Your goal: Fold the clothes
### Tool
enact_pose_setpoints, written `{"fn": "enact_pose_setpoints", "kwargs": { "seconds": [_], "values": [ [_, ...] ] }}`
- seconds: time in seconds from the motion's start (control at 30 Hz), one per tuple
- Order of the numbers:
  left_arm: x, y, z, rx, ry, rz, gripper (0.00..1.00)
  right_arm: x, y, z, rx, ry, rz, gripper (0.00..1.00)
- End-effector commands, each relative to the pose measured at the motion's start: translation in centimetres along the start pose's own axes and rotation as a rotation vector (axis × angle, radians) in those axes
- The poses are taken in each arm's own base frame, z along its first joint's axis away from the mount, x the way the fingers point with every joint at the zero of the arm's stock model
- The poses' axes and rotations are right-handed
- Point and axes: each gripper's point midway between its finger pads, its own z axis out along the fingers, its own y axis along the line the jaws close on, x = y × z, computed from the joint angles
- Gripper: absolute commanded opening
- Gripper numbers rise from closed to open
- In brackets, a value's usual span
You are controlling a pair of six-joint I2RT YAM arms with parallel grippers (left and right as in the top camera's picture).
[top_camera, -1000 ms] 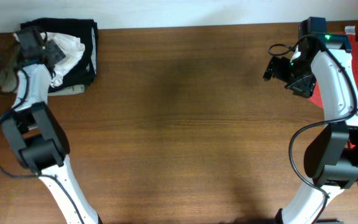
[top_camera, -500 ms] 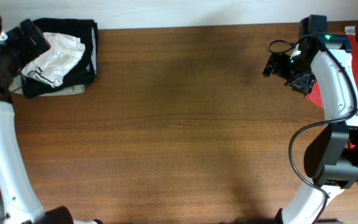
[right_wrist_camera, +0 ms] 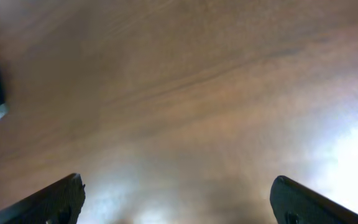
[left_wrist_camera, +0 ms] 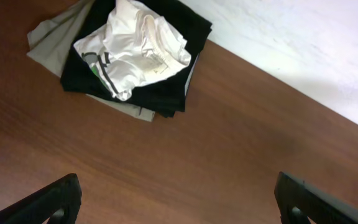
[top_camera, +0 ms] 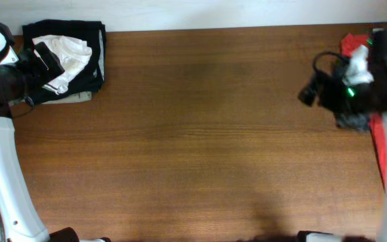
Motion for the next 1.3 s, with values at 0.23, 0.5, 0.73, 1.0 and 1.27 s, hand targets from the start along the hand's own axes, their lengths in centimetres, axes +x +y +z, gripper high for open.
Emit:
{"fn": "enact_pose_setpoints", "kwargs": {
  "seconds": [0.23, 0.5, 0.73, 1.0, 1.27],
  "values": [
    [0.1, -0.2, -0.5, 0.011, -0.002, 0.004, 0.99, 6.4, -0.2, -8.3, -0.059, -0.184, -0.051, 0.99],
    [0.1, -0.2, -0.5, 0.010, -0.002, 0.004, 0.99, 6.5, -0.3, -8.6, -0.052, -0.198, -0.096, 0.99],
    [0.1, -0.2, -0.5, 0.010, -0.002, 0.004, 0.99, 6.0, -0.2, -8.1, -0.083, -0.343, -0.149, 0.99],
    [0.1, -0.2, -0.5, 0.011, -0.002, 0.004, 0.99, 9.0, -1.7, -2.2, -0.220, -0.683, -0.299, 0.99],
    [0.1, -0.2, -0.5, 0.010, -0.002, 0.004, 0.99, 10.0, -1.9, 3.9, -0.344, -0.895, -0.387, 0.99]
  ]
}}
